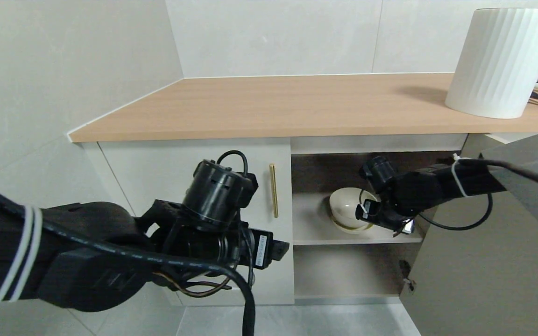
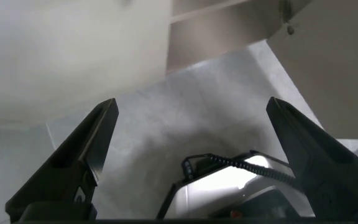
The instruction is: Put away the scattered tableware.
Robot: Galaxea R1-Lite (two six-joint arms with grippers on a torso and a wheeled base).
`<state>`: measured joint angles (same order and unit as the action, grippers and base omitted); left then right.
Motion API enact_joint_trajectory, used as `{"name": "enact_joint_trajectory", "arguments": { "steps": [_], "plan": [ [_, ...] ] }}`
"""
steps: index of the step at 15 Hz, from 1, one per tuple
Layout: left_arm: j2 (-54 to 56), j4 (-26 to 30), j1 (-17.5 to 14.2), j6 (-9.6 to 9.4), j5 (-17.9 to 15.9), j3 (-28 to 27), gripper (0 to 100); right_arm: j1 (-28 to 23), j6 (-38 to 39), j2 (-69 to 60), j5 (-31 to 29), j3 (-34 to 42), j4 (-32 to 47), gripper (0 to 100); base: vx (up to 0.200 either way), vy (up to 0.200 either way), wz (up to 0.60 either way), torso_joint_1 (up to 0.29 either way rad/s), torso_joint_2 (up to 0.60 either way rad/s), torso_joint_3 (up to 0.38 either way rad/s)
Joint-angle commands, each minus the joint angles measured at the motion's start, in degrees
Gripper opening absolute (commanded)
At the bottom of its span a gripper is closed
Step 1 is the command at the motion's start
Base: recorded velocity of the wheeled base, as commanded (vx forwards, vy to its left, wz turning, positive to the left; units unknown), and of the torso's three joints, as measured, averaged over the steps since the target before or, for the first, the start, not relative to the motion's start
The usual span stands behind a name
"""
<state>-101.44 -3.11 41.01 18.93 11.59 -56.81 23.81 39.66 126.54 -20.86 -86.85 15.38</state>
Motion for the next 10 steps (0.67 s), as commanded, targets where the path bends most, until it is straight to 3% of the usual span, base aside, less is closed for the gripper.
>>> {"name": "enact_joint_trajectory", "arguments": {
  "steps": [1,3,7,10],
  "plan": [
    [7.75,-0.06,-1.90,0.14,-0.08,3.46,100,3.44,-1.60,-17.20,0.56,12.14,0.52,100,0.000,0.000,0.00,0.000,0.00,0.000],
    [12.93,-0.06,-4.62,-0.04,-0.17,7.06,100,5.02,-2.57,-24.32,0.56,20.05,0.44,100,0.000,0.000,0.00,0.000,0.00,0.000],
    [20.93,-0.06,-4.62,-0.65,-0.17,13.92,100,9.15,-2.48,-30.56,0.56,30.77,0.44,100,0.000,0.000,0.00,0.000,0.00,0.000],
    [21.81,-0.06,-4.62,-0.65,-0.08,14.36,100,12.23,-2.39,-31.79,1.61,34.81,0.00,100,0.000,0.000,0.00,0.000,0.00,0.000]
  ]
}}
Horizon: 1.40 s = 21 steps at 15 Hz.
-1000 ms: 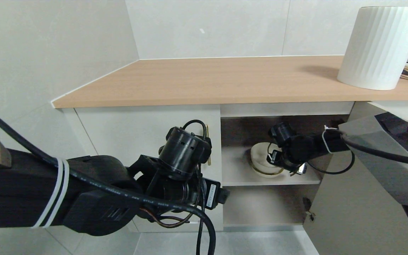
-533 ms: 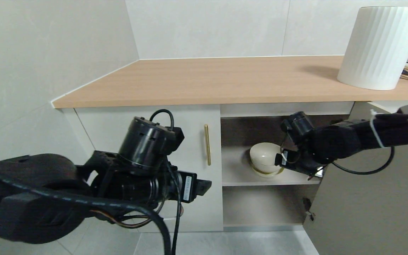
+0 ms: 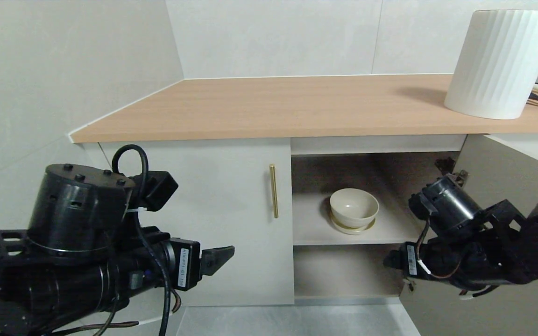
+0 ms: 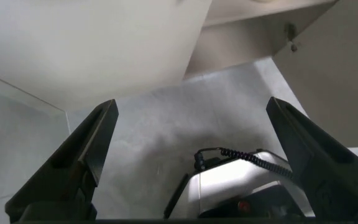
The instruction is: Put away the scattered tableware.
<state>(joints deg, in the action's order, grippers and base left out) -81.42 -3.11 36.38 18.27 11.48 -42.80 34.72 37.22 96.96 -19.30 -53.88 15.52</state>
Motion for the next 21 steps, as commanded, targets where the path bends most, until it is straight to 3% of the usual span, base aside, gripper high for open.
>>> {"name": "enact_joint_trajectory", "arguments": {
  "steps": [1,15,21],
  "plan": [
    [1.79,-0.06,0.10,0.01,0.03,0.26,100,1.32,0.05,-2.13,0.05,1.68,-0.40,100,-0.200,0.000,0.00,-0.002,0.00,-0.002],
    [0.30,-0.06,0.63,0.01,0.12,0.35,100,1.40,0.05,-1.87,-0.04,1.76,-0.67,100,-0.200,0.000,0.00,0.003,0.00,0.001],
    [0.39,-0.06,0.54,0.01,0.03,0.44,100,1.40,-0.13,-4.94,-0.13,2.03,-0.49,100,0.000,0.000,0.00,0.000,0.00,0.000]
  ]
}}
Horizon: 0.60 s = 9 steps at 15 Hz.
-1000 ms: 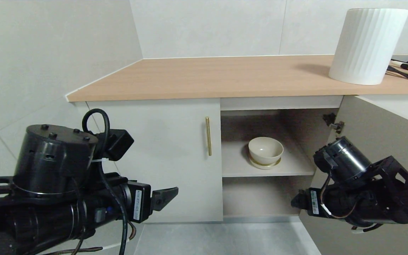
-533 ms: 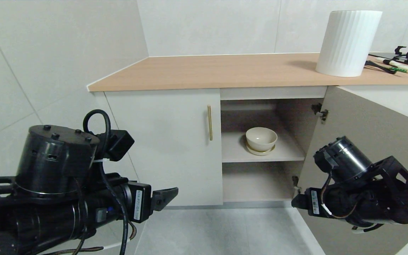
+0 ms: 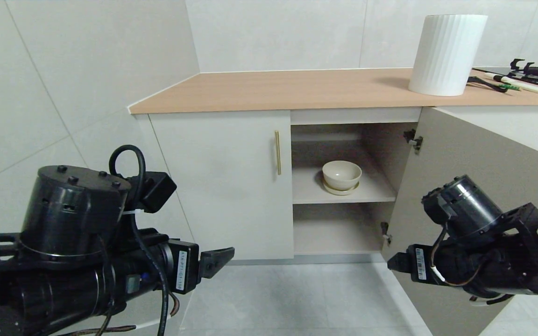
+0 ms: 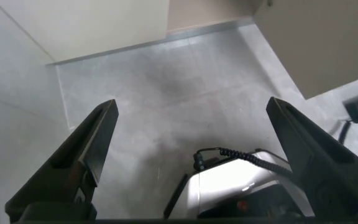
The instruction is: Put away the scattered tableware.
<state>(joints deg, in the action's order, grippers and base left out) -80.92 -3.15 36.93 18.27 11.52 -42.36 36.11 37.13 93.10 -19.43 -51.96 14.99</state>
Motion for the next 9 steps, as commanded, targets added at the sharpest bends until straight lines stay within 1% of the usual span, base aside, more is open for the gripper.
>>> {"name": "enact_joint_trajectory", "arguments": {
  "steps": [1,6,9],
  "plan": [
    [-0.11,-0.02,-0.01,0.01,-0.01,0.00,100,0.01,-0.13,-1.43,0.01,0.10,0.12,100,0.000,0.000,0.00,0.000,0.00,0.000],
    [-0.38,-0.02,-0.01,-0.26,-0.01,0.44,100,0.01,-1.01,-4.07,-0.17,0.10,0.39,100,0.000,0.000,0.00,0.000,0.00,0.000],
    [-0.47,0.07,-0.01,-0.34,-0.01,0.44,100,0.01,-2.42,-5.47,-0.17,0.54,1.18,100,0.000,-0.200,0.00,0.001,0.01,0.004]
  ]
}}
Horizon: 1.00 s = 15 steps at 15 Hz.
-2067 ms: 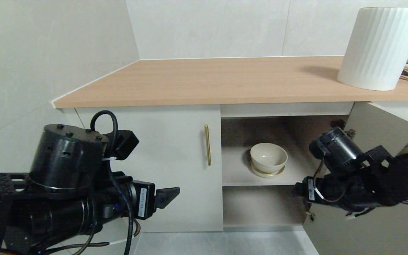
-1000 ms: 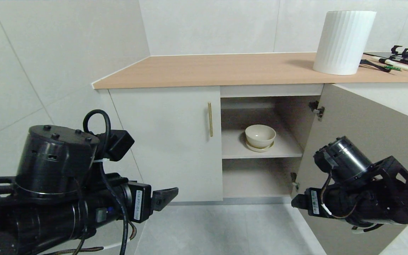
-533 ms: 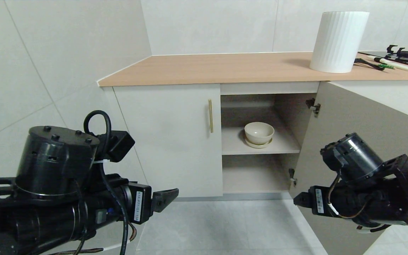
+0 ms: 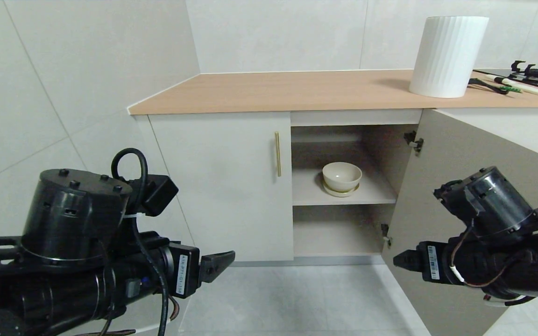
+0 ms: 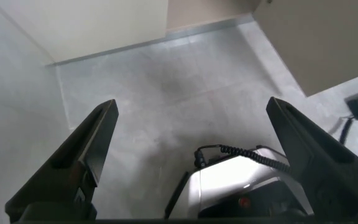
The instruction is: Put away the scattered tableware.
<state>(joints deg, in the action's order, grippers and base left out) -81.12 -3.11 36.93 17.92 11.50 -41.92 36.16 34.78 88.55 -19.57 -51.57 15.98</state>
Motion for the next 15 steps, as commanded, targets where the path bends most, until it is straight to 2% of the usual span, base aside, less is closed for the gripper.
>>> {"name": "enact_joint_trajectory", "arguments": {
  "steps": [1,9,11,13,14,15],
  "plan": [
    [-0.27,0.03,-0.01,0.01,0.02,0.00,100,0.05,-0.15,-1.28,-0.03,0.15,1.24,100,0.000,-0.200,0.00,0.002,0.00,0.002],
    [-0.27,-0.06,-0.01,0.10,0.02,0.00,100,1.02,-6.65,-10.15,-0.03,-0.99,13.64,100,0.000,-0.200,0.00,0.004,0.00,0.004],
    [-0.27,-0.06,-0.01,0.10,0.02,0.00,100,0.93,-7.89,-12.00,-0.12,-3.80,22.25,100,0.000,-0.200,0.00,-0.005,0.00,0.005],
    [-0.27,-0.06,-0.01,0.10,0.02,0.09,100,0.93,-8.06,-13.41,-0.03,-8.73,34.56,100,0.000,0.000,0.00,0.000,0.00,0.000],
    [-0.27,-0.06,-0.01,0.10,0.02,0.09,100,0.93,-8.06,-13.41,-0.03,-8.73,34.56,100,0.000,0.000,0.00,0.000,0.00,0.000],
    [-0.27,-0.06,-0.01,0.10,0.02,0.09,100,-1.79,-7.80,-13.67,-0.12,-12.77,41.41,100,0.000,0.000,0.00,0.000,0.00,0.000]
  ]
}}
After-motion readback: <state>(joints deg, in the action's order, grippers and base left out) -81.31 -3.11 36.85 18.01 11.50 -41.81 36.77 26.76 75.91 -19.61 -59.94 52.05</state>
